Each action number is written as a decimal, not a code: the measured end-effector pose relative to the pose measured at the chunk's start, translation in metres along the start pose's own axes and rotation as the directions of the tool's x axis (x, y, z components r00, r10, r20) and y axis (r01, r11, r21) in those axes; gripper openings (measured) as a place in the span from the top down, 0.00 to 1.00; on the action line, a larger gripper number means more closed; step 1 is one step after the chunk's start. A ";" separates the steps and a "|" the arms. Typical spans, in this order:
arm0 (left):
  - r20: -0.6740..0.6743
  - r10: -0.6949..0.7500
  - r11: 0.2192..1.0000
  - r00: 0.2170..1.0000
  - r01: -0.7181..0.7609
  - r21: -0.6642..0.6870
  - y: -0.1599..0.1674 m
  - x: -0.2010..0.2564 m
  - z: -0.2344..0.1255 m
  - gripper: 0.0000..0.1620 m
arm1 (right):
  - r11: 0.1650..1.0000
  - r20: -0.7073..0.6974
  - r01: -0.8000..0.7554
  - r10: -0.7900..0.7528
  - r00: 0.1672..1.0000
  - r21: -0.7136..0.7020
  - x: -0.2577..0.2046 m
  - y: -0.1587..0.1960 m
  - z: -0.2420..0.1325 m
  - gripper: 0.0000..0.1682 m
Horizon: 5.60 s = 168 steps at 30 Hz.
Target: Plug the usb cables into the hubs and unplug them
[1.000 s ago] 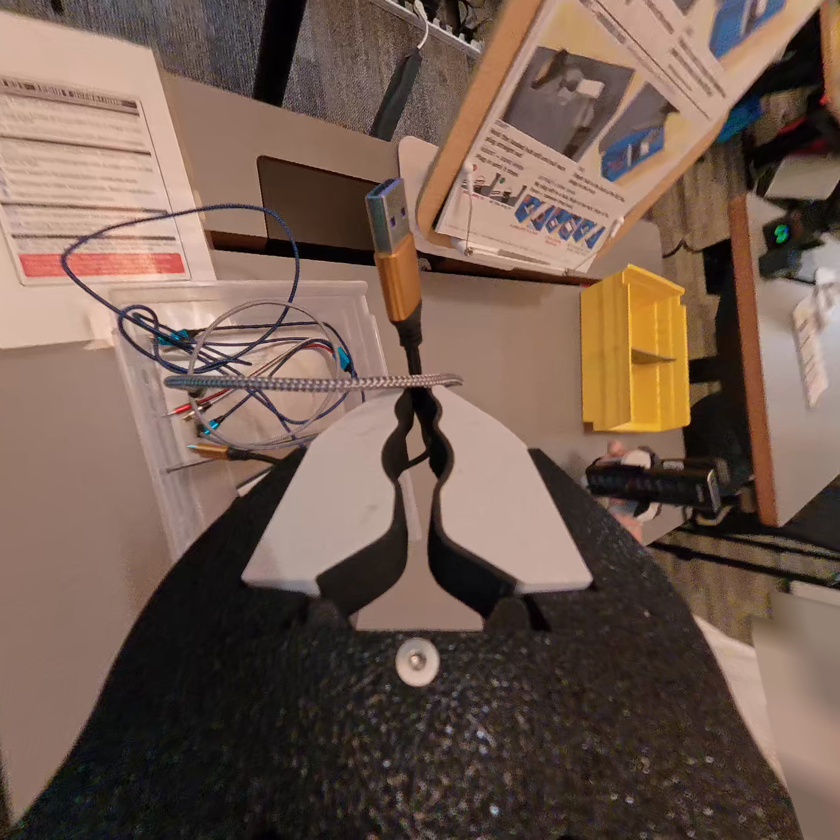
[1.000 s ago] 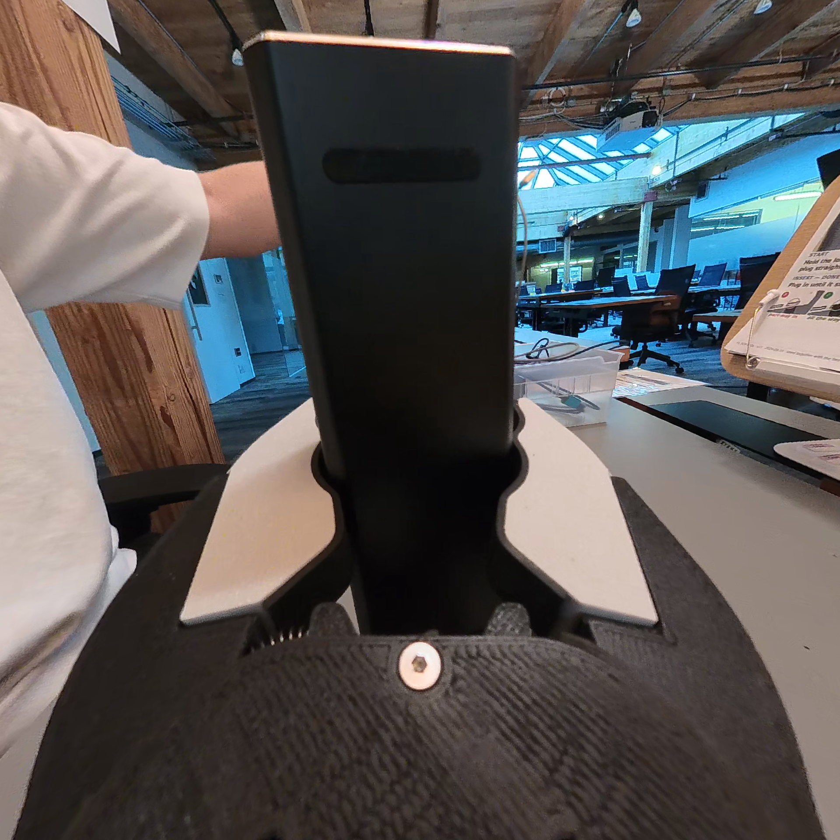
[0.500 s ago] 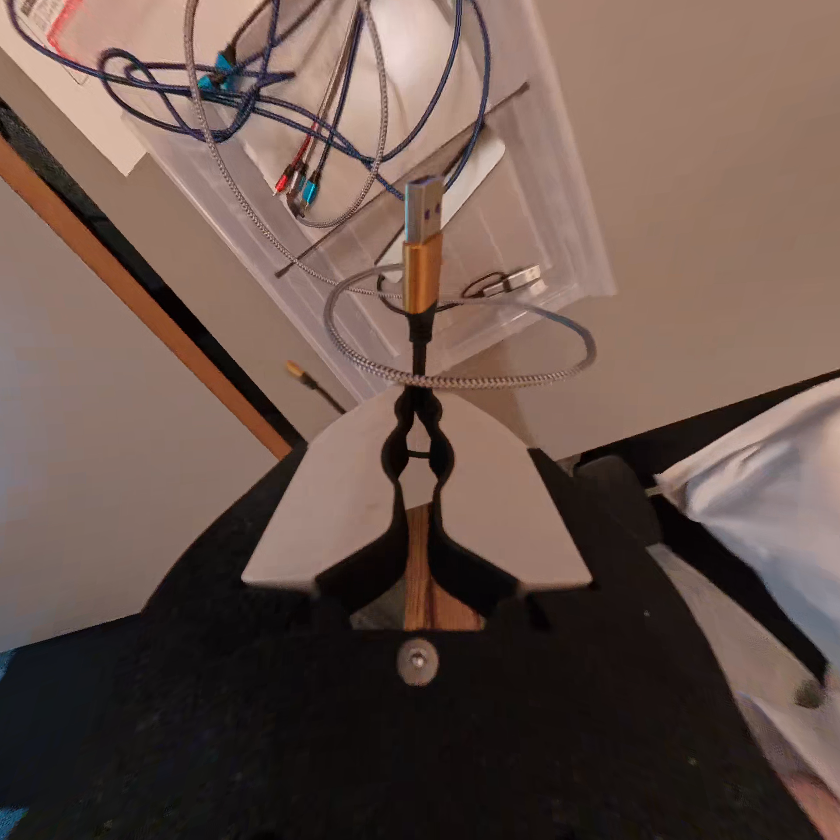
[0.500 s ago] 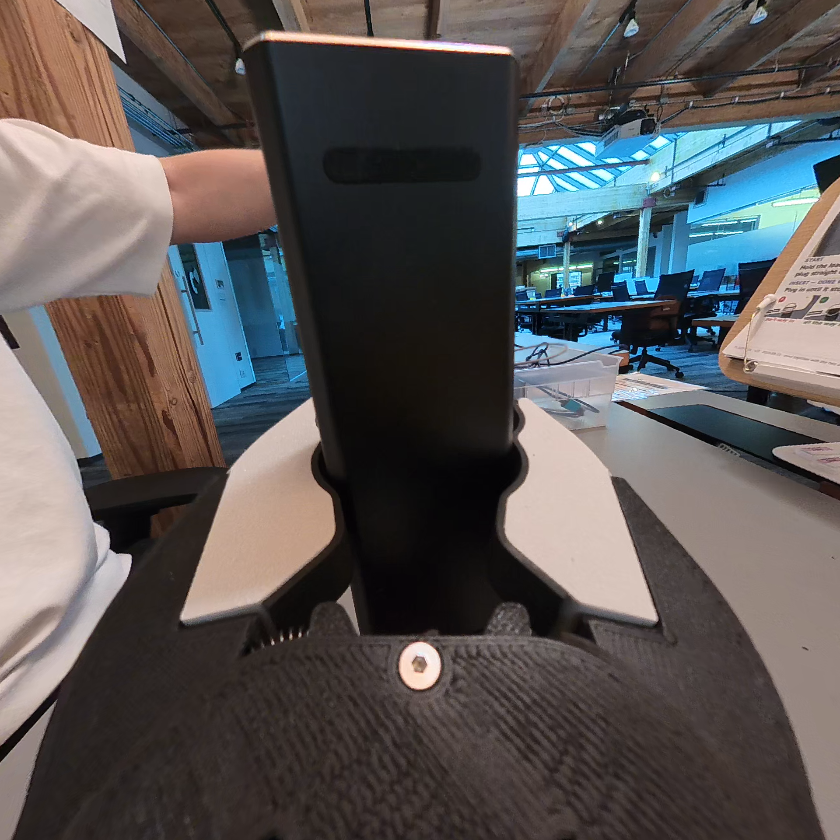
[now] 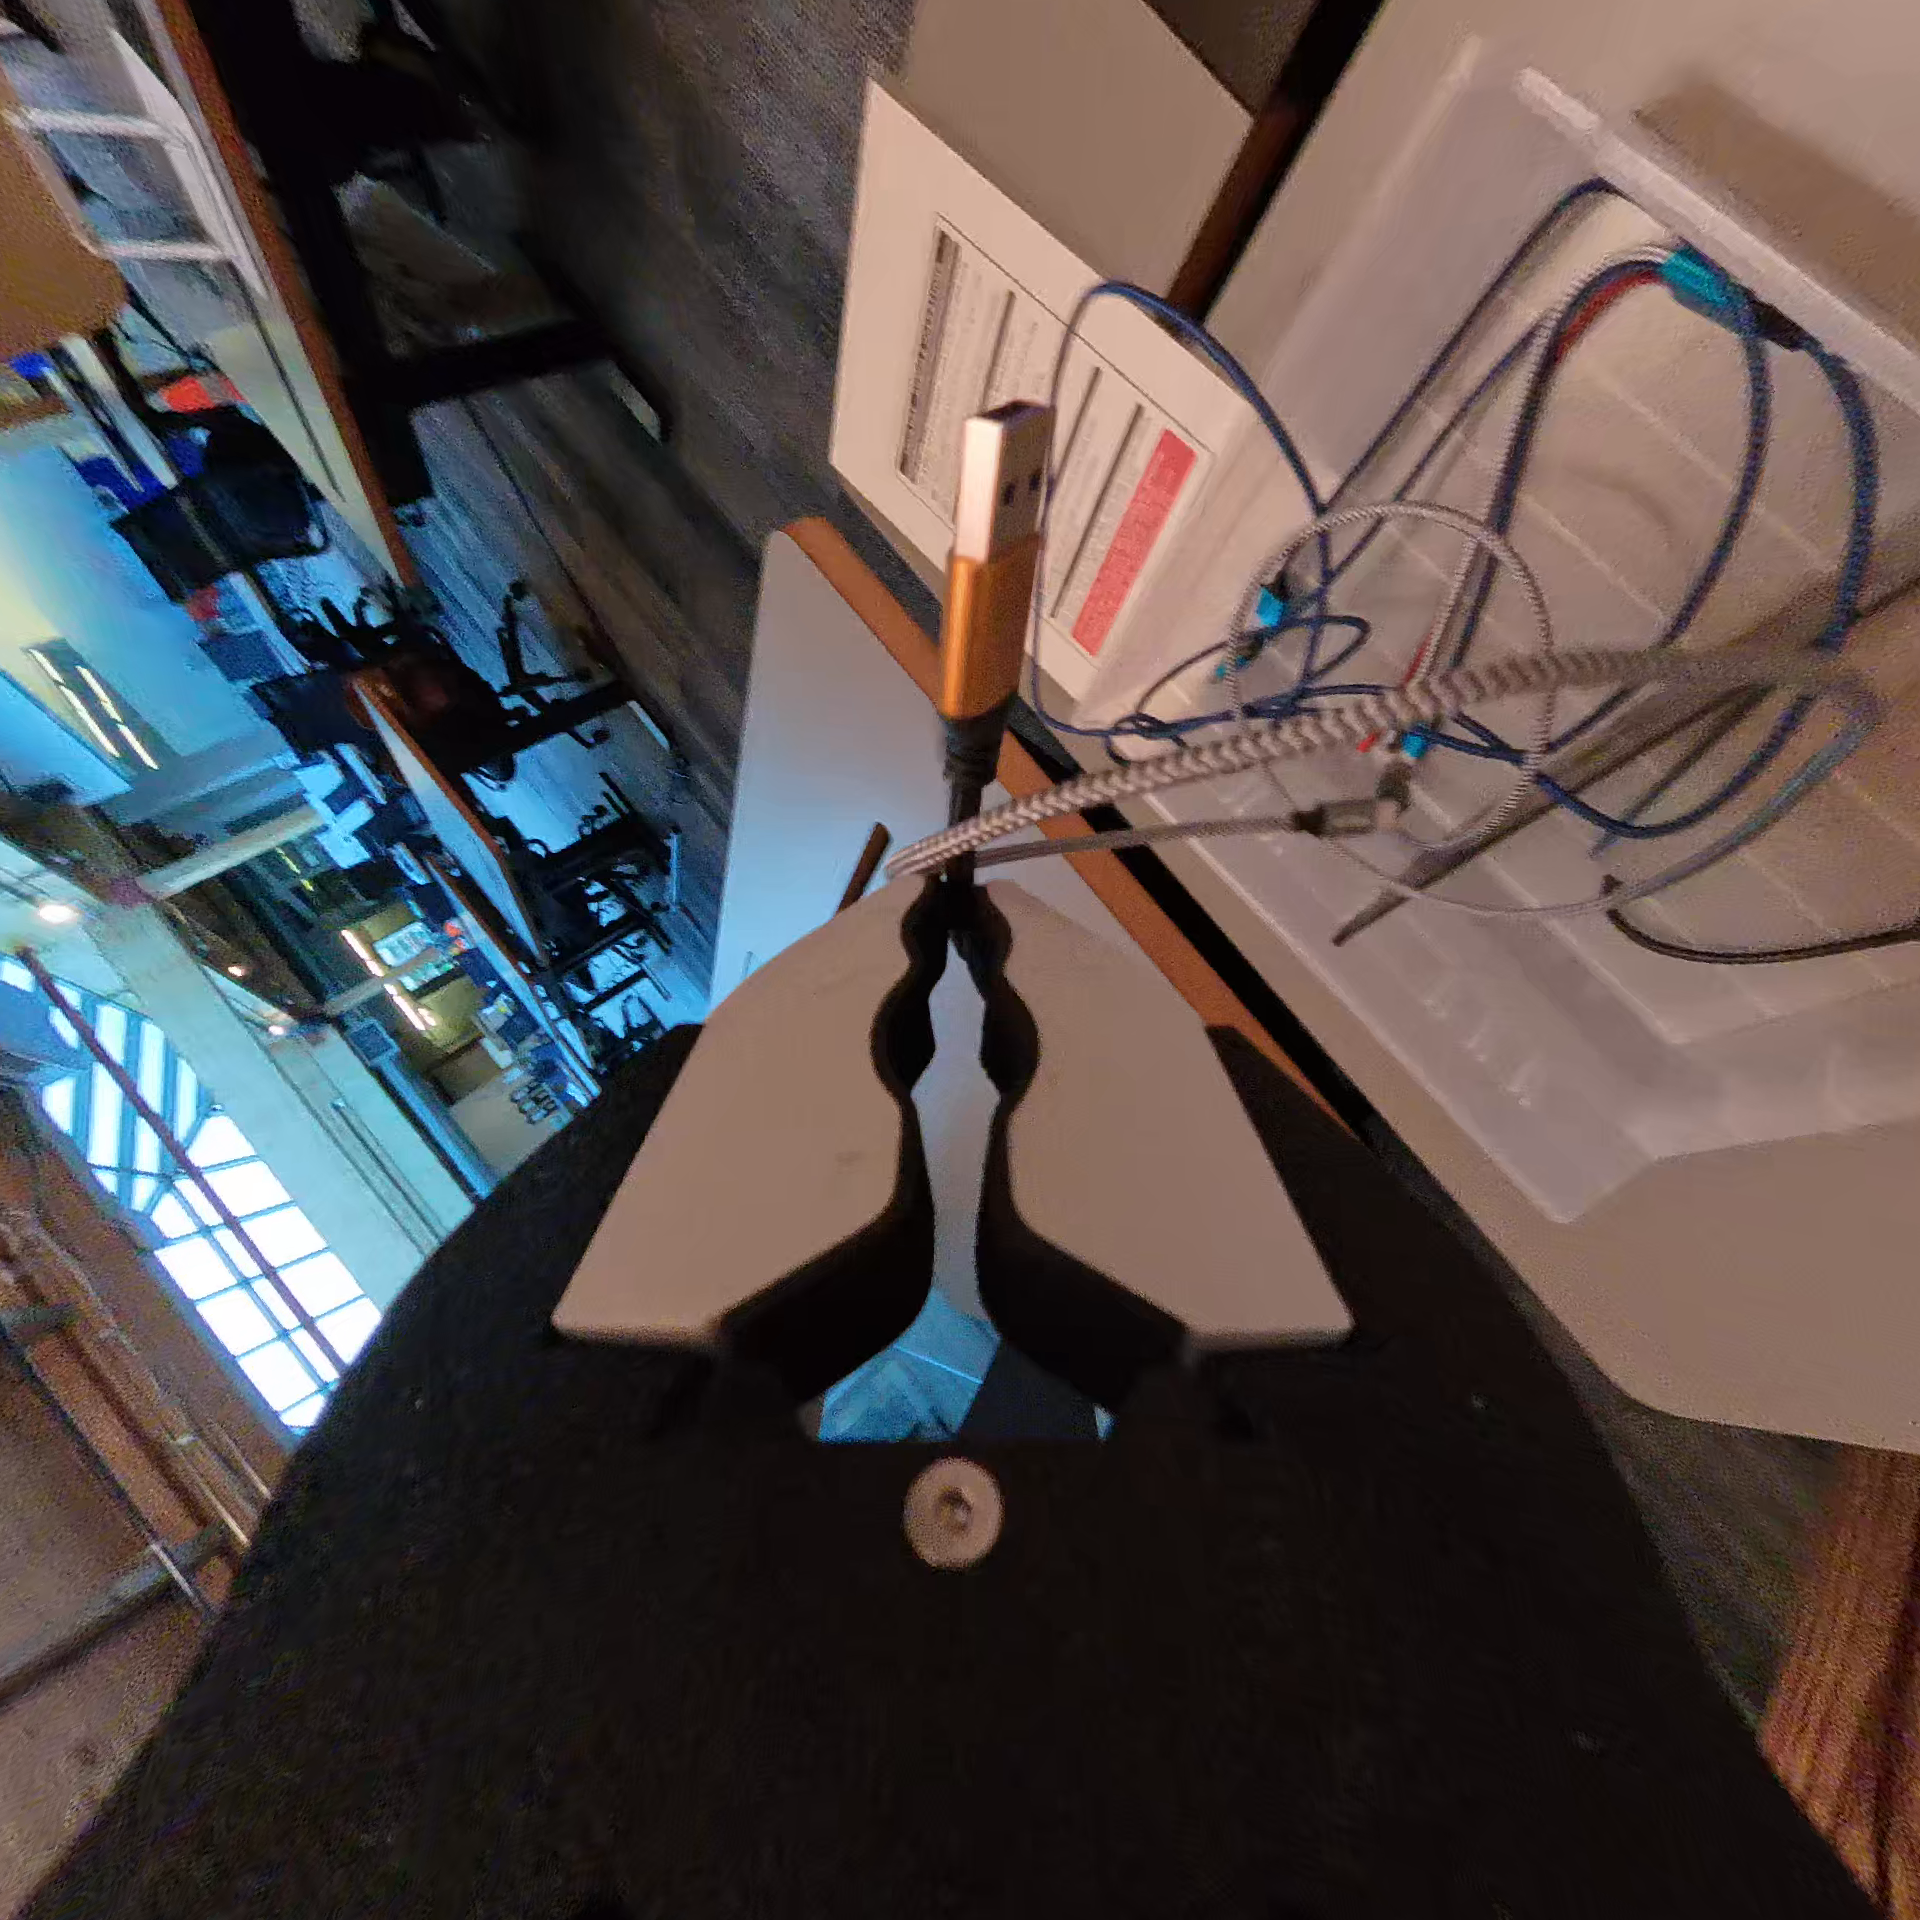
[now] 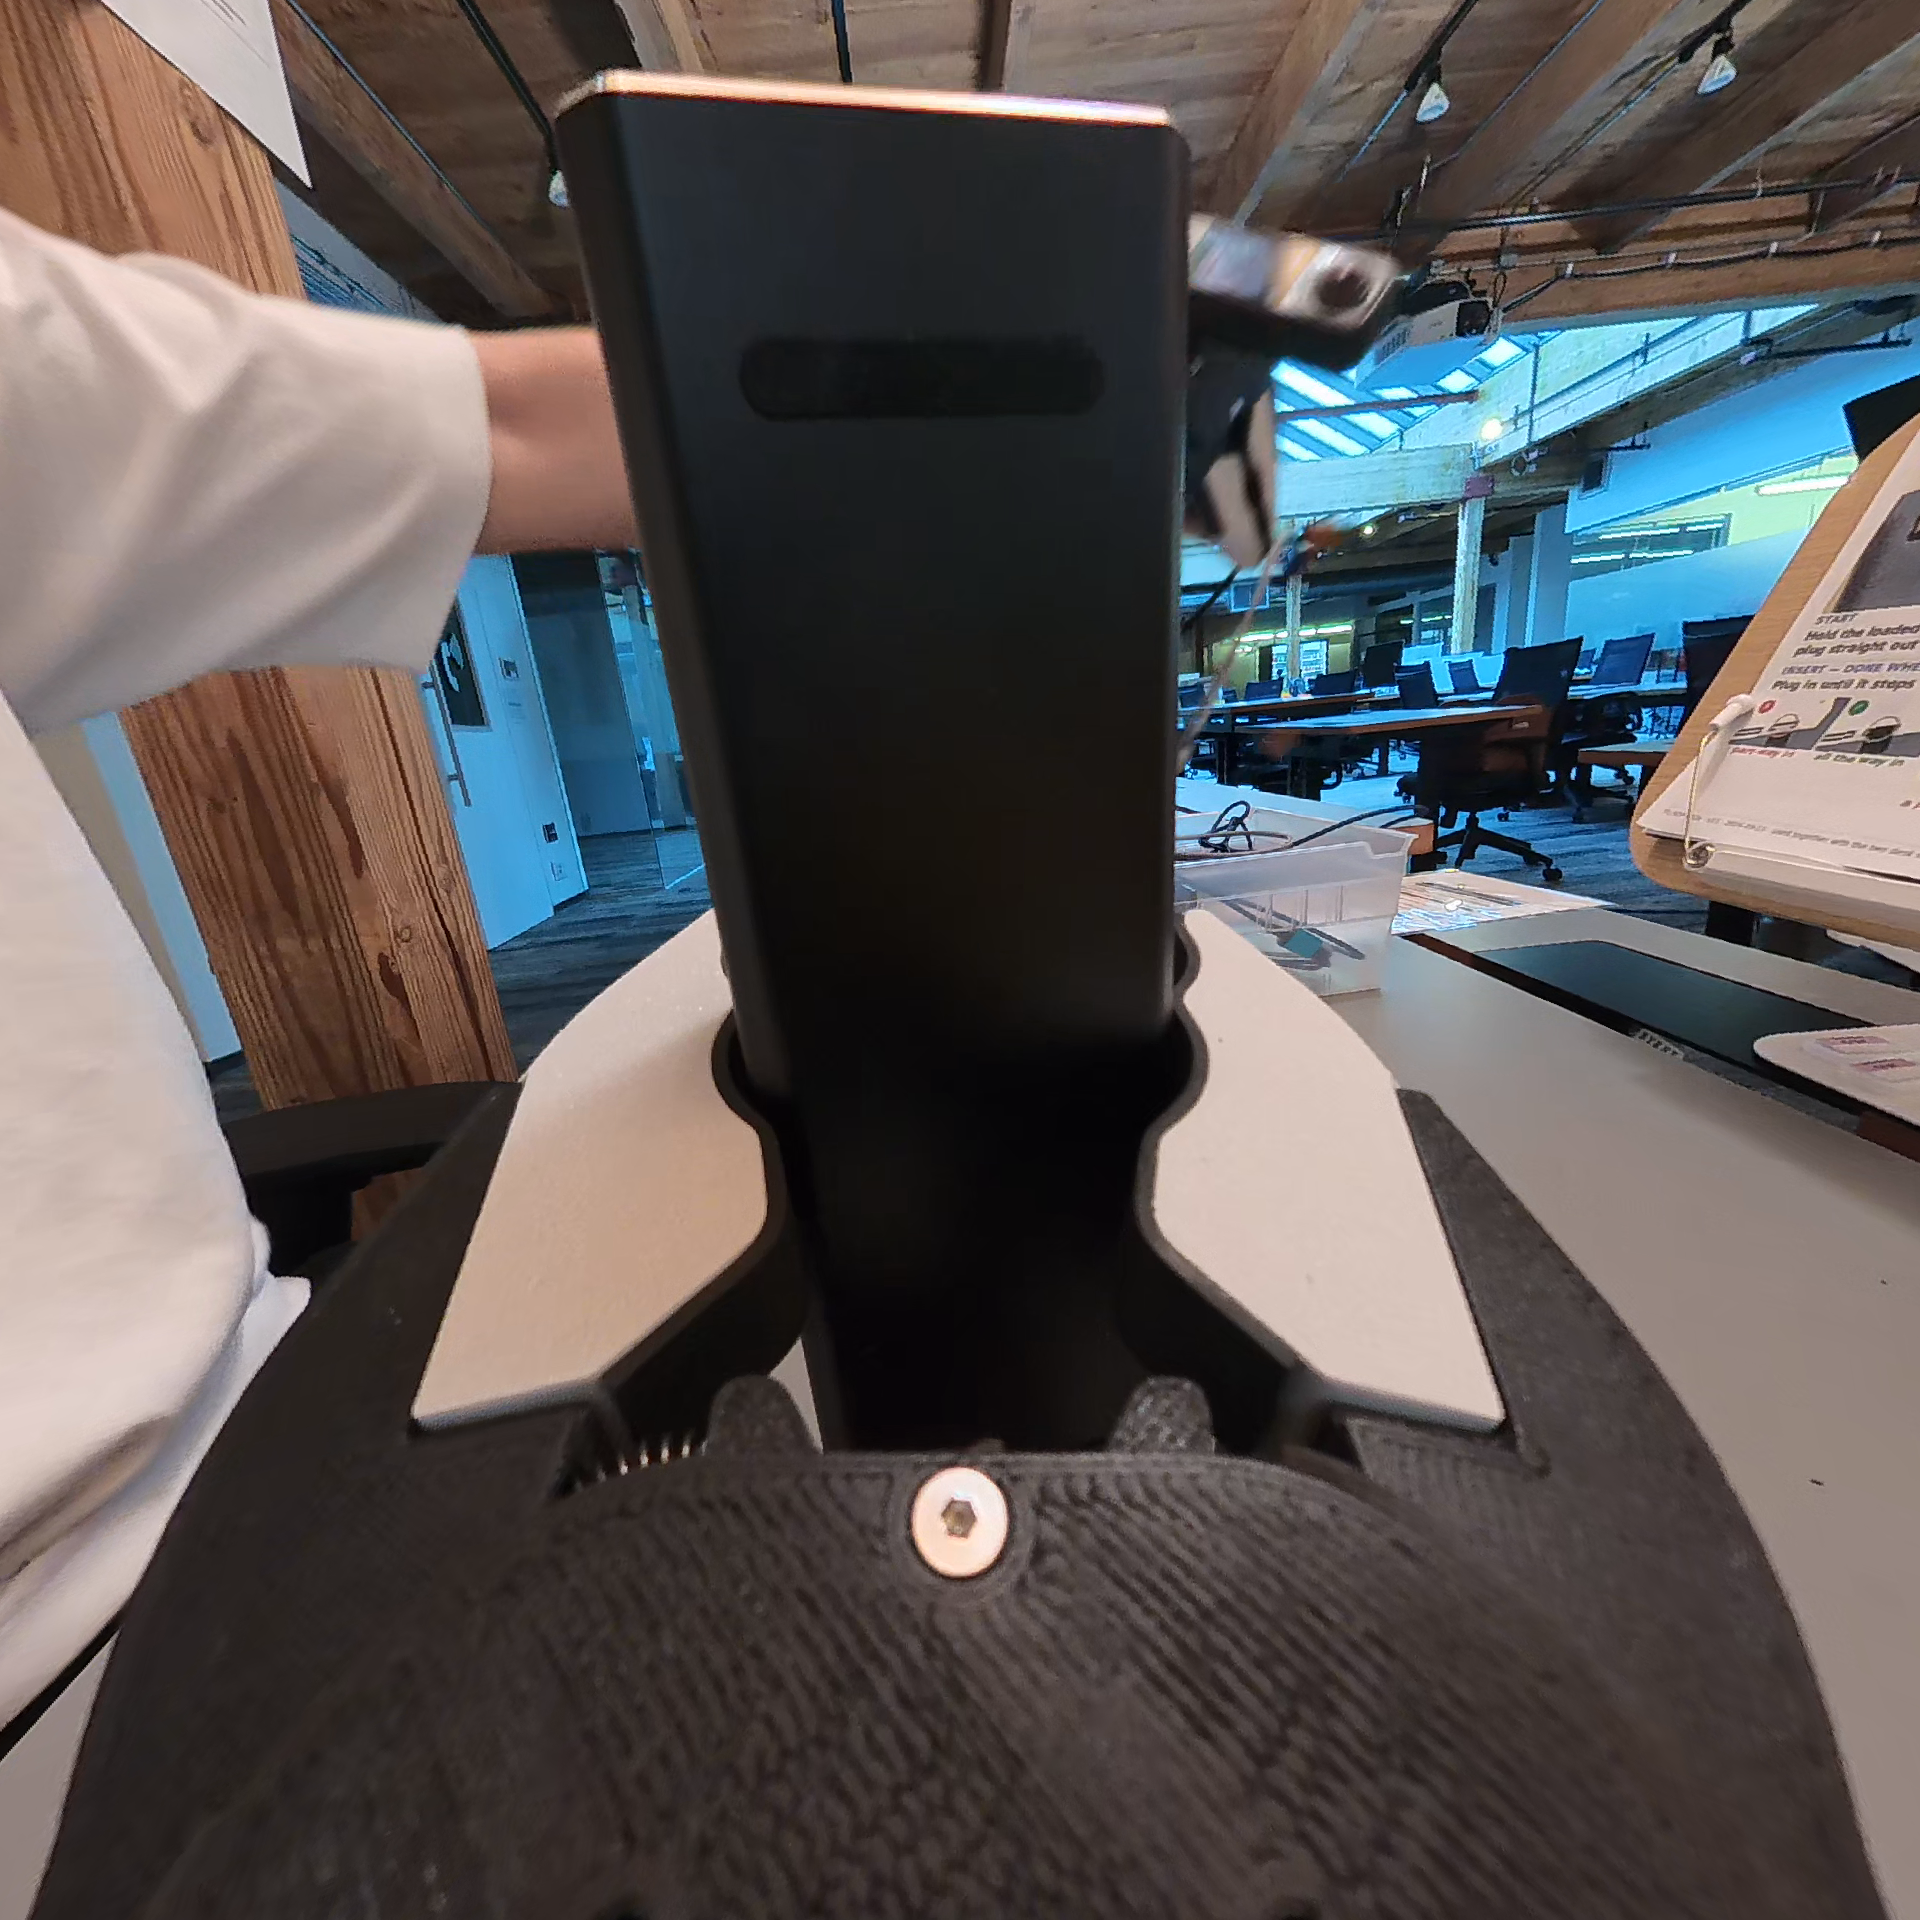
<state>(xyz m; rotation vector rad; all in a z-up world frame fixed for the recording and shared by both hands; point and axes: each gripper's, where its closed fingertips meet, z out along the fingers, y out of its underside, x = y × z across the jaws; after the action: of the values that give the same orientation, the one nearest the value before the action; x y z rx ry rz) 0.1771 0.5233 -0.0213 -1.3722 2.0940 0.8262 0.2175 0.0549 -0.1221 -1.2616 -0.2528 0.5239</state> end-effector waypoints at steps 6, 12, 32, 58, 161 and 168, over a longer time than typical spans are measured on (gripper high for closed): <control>-0.359 0.235 0.918 0.903 -0.327 -0.223 0.022 0.059 0.046 0.98 | 1.000 0.004 0.003 -0.003 1.000 -0.012 -0.001 0.001 0.000 0.55; -0.673 0.195 0.774 0.713 -0.533 -0.341 0.087 0.125 0.058 0.98 | 1.000 0.021 -0.001 0.002 1.000 -0.009 -0.004 0.000 0.001 0.55; -0.553 0.817 0.460 0.163 0.392 0.796 0.027 0.251 -0.288 0.98 | 0.998 -0.017 0.006 -0.005 1.000 0.056 0.004 -0.011 -0.009 0.55; -0.762 0.615 0.783 -0.203 0.271 0.560 -0.060 0.422 -0.197 0.98 | 0.988 0.115 -0.073 0.057 0.992 0.137 -0.010 -0.021 -0.016 0.55; -0.485 0.290 0.063 0.825 0.489 0.870 -0.211 0.352 -0.264 0.95 | 0.999 0.024 -0.045 0.044 0.999 0.019 0.001 0.006 0.007 0.56; -0.501 0.296 0.023 0.813 0.518 0.855 -0.212 0.356 -0.265 0.96 | 0.998 0.031 -0.058 0.057 0.998 0.026 0.001 0.005 0.006 0.56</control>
<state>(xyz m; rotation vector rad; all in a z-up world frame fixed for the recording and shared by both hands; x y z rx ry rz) 0.2223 0.0454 -0.1294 -0.8179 1.9584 -1.3311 0.2144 0.0616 -0.1253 -1.2383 -0.2346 0.5944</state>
